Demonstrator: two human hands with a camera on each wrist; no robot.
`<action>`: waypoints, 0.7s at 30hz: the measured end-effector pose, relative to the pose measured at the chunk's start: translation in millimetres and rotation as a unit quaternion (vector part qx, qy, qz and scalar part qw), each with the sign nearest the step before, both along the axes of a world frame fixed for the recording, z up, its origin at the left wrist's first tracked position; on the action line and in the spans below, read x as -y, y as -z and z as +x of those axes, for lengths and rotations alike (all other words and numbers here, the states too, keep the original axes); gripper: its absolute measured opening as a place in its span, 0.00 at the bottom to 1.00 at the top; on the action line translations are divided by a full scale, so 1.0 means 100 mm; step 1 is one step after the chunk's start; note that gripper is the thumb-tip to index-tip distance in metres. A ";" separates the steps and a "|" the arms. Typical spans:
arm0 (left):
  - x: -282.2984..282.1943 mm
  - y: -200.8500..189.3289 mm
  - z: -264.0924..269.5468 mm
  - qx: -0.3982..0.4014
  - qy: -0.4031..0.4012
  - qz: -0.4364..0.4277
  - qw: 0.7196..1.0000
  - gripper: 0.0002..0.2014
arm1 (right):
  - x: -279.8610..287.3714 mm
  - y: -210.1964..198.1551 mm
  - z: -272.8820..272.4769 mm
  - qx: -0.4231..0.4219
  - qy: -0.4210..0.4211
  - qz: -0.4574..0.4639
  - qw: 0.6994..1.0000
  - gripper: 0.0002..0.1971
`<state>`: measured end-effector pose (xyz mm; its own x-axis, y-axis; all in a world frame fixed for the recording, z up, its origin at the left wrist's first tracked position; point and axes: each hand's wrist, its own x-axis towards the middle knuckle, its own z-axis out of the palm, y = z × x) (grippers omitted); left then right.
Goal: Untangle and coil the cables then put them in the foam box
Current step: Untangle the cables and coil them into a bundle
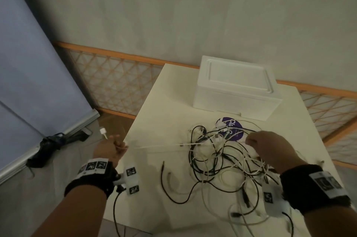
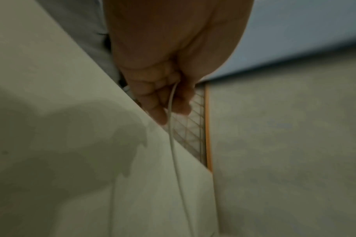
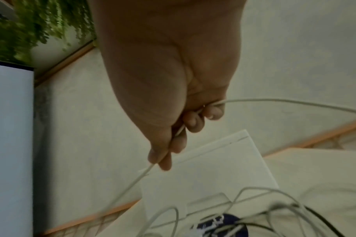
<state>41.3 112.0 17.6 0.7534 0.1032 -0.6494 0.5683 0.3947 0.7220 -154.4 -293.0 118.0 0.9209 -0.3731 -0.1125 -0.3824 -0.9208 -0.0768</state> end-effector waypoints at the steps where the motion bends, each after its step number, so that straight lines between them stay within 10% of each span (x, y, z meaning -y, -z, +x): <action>1: 0.11 -0.04 -0.03 0.014 0.062 0.012 0.998 0.04 | 0.01 -0.04 0.01 0.019 -0.014 -0.054 0.998 0.08; 3: 0.38 -0.11 -0.08 0.049 0.198 0.147 0.968 0.14 | -0.04 -0.11 0.09 0.086 -0.051 -0.122 0.987 0.04; 6: 0.89 -0.31 -0.24 0.147 0.324 0.413 0.838 0.42 | -0.23 -0.19 0.22 0.180 -0.135 -0.140 0.964 0.11; 11: 1.62 -0.93 -0.80 0.431 0.526 0.282 0.676 0.19 | -0.55 -0.27 0.35 0.290 -0.281 -0.141 0.904 0.11; 13: 1.76 -1.08 -0.93 0.422 0.541 0.216 0.695 0.11 | -0.60 -0.27 0.37 0.342 -0.280 -0.139 0.886 0.09; 17: 1.86 -1.16 -0.98 0.290 0.424 -0.004 0.858 0.09 | -0.72 -0.31 0.37 0.403 -0.111 0.000 0.909 0.10; 21: 1.87 -1.13 -0.90 0.241 0.334 -0.135 0.901 0.09 | -1.02 -0.24 0.34 0.177 -0.079 0.360 0.913 0.25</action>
